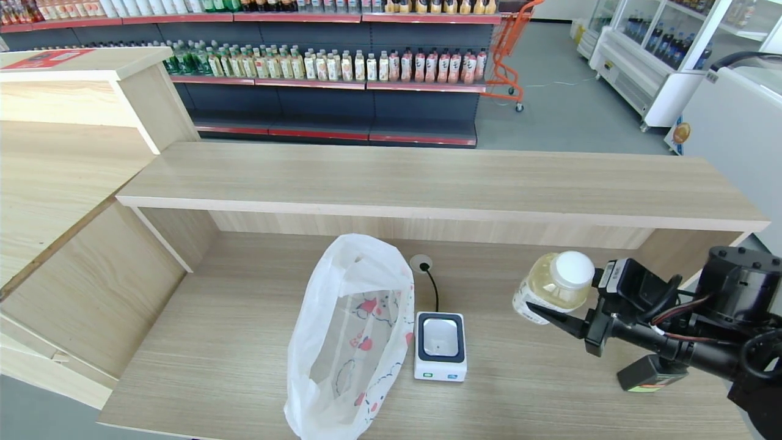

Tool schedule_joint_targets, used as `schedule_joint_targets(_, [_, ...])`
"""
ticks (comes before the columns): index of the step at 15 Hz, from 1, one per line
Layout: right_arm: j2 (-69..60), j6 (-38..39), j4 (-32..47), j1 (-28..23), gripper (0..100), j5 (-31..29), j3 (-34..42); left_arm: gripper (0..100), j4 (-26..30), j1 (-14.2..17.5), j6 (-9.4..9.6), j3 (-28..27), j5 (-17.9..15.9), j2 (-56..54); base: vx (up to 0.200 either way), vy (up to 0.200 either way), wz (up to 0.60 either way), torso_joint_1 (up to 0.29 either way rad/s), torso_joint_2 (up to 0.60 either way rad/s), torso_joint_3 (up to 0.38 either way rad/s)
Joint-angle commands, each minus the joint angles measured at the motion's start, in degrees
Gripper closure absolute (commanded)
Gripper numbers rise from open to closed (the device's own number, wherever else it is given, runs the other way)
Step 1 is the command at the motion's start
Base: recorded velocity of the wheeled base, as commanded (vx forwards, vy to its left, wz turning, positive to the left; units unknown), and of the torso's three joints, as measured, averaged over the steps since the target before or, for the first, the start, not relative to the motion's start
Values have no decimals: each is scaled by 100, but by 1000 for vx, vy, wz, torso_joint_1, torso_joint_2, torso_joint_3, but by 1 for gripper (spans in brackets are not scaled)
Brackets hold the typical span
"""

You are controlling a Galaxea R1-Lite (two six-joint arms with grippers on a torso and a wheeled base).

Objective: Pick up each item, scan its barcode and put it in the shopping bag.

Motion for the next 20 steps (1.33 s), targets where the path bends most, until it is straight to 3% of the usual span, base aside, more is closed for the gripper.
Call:
schedule_joint_targets(1, [195, -14, -39, -22, 100, -8, 89, 0, 0, 0, 2, 0, 9, -2, 0, 0, 0, 0, 0, 0])
schedule_joint_targets(13, [46, 144, -47, 75, 100, 54, 274, 0, 0, 0, -7, 0, 9, -2, 0, 0, 0, 0, 0, 0])
schedule_joint_targets(15, [46, 249, -56, 93, 100, 71, 265, 0, 0, 0, -15, 0, 9, -2, 0, 200, 0, 0, 2, 2])
schedule_joint_targets(17, [-156, 882, -47, 207, 100, 247, 283, 0, 0, 0, -42, 0, 9, -2, 0, 200, 0, -5, 0, 5])
schedule_joint_targets(20, [-165, 1005, -30, 163, 100, 256, 327, 0, 0, 0, -15, 0, 9, -2, 0, 133, 0, 10, 6, -2])
